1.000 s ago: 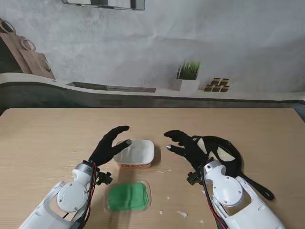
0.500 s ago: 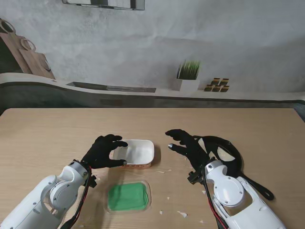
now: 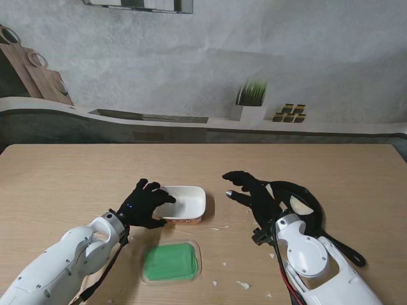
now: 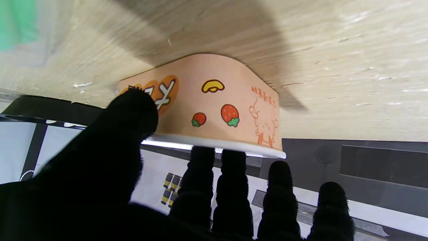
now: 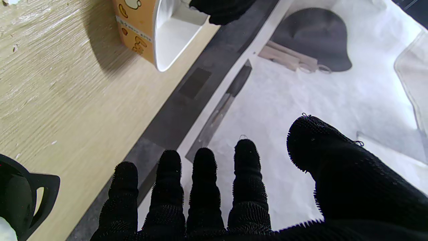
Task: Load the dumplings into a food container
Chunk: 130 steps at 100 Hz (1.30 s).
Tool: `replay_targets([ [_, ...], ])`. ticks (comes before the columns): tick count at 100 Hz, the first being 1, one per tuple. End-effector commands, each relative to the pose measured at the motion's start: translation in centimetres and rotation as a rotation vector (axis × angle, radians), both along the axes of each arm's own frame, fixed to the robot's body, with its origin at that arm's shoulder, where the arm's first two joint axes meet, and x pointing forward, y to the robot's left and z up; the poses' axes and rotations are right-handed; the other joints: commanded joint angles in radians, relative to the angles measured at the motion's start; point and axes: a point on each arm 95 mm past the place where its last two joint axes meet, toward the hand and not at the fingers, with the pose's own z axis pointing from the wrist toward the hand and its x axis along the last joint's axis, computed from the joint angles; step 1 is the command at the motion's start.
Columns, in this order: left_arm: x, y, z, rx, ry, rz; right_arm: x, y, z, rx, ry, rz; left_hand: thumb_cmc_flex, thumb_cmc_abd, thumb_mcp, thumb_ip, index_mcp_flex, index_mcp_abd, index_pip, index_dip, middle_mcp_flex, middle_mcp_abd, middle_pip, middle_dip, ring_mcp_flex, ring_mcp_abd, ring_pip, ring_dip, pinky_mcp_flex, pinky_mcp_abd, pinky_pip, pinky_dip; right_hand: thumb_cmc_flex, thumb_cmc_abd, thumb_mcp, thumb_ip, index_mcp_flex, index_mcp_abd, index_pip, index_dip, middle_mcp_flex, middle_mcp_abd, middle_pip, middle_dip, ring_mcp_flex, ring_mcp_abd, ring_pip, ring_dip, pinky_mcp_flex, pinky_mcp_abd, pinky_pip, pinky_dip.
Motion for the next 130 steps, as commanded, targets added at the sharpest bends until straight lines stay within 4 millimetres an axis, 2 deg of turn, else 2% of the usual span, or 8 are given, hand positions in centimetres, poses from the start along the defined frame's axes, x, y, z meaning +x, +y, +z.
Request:
replay_targets([
  [1,0.4,-0.2,-0.1,-0.014,0.035,0.015,-0.4,0.4,0.2,0.008,-0.002,0.01,-0.018,-0.028,0.04,-0.026,0.029,-0.025,0.038,0.02,0.028,-0.035,0.033,0.029,0.019,-0.004,0.034,0.022,-0.017,-0.003,-0.04,-0.013,-0.029,-0.01,-0.015,0.024,0.006,-0.03,0.008,-0.003,-0.022,-0.011,0.027,0.006,-0.009,-0.021,0.002,-0.001,0.007,-0.013,-0.029,0.021],
  [7,0.6,-0.3,-0.3,-0.017,0.029,0.02,-0.5,0.4,0.3,0.01,-0.008,0.009,-0.008,-0.028,0.057,-0.026,0.061,-0.044,0.082,0.039,0.069,-0.045,0.062,0.061,0.039,-0.003,0.075,0.042,-0.018,-0.002,-0.04,-0.015,-0.028,-0.009,-0.014,0.024,0.007,-0.029,0.008,-0.003,-0.02,-0.012,0.027,0.006,-0.008,-0.021,0.002,-0.001,0.009,-0.012,-0.029,0.022],
  [19,1.2,-1.0,-0.5,-0.043,0.008,0.021,-0.6,0.5,0.6,0.013,-0.018,0.01,0.037,-0.032,0.114,-0.028,0.189,-0.077,0.24,0.116,0.215,-0.072,0.154,0.142,0.1,-0.009,0.192,0.11,-0.011,0.003,-0.034,-0.013,-0.029,-0.009,-0.012,0.024,0.009,-0.029,0.008,-0.002,-0.015,-0.011,0.027,0.006,-0.004,-0.021,0.004,0.0,0.013,-0.009,-0.028,0.025],
  [25,1.6,-1.5,-0.6,-0.058,-0.009,0.015,-0.6,0.5,0.7,0.014,-0.02,0.01,0.114,-0.085,0.096,-0.078,0.253,-0.102,0.337,0.103,0.307,-0.074,0.196,0.19,0.144,-0.014,0.247,0.14,0.001,0.011,-0.027,-0.005,-0.028,-0.009,-0.011,0.024,0.01,-0.029,0.008,-0.002,-0.014,-0.011,0.027,0.006,-0.004,-0.021,0.004,0.0,0.013,-0.009,-0.028,0.025],
  [30,1.8,-1.9,-0.6,-0.068,-0.012,0.008,-0.7,0.5,0.7,0.012,-0.022,0.009,0.175,-0.116,0.065,-0.088,0.288,-0.119,0.416,0.071,0.394,-0.072,0.166,0.306,0.177,-0.019,0.279,0.154,0.01,0.012,-0.023,0.0,-0.027,-0.009,-0.011,0.024,0.01,-0.028,0.008,-0.001,-0.012,-0.01,0.028,0.006,-0.003,-0.023,0.004,0.0,0.014,-0.009,-0.028,0.026],
  [46,2.7,-3.4,-0.7,-0.095,-0.035,-0.03,-0.7,0.4,0.7,0.012,-0.026,0.002,0.235,-0.125,0.079,-0.09,0.375,-0.14,0.53,0.037,0.563,-0.072,0.097,0.406,0.243,-0.027,0.337,0.179,0.027,0.02,-0.011,0.013,-0.026,-0.009,-0.008,0.024,0.016,-0.026,0.01,0.0,-0.008,-0.009,0.028,0.006,0.001,-0.023,0.005,0.0,0.016,-0.008,-0.028,0.028],
  [72,3.5,-5.9,-0.7,-0.125,-0.029,-0.087,-0.7,0.2,0.9,0.017,-0.032,-0.013,0.24,-0.134,0.086,-0.091,0.398,-0.139,0.555,0.027,0.598,-0.064,0.089,0.418,0.268,-0.035,0.356,0.185,0.029,0.022,-0.003,0.023,-0.027,-0.008,-0.006,0.023,0.02,-0.025,0.009,0.001,-0.002,-0.006,0.028,0.007,0.004,-0.022,0.005,0.001,0.018,-0.004,-0.029,0.03],
  [130,3.2,-9.9,-1.2,-0.181,0.003,-0.17,-0.8,0.2,1.0,0.019,-0.031,-0.025,0.239,-0.15,0.109,-0.091,0.415,-0.133,0.573,0.016,0.619,-0.063,0.082,0.43,0.303,-0.05,0.363,0.183,0.038,0.027,0.006,0.04,-0.025,-0.002,-0.004,0.022,0.023,-0.024,0.008,0.003,0.006,-0.005,0.03,0.009,0.005,-0.022,0.005,0.002,0.019,-0.005,-0.032,0.034],
])
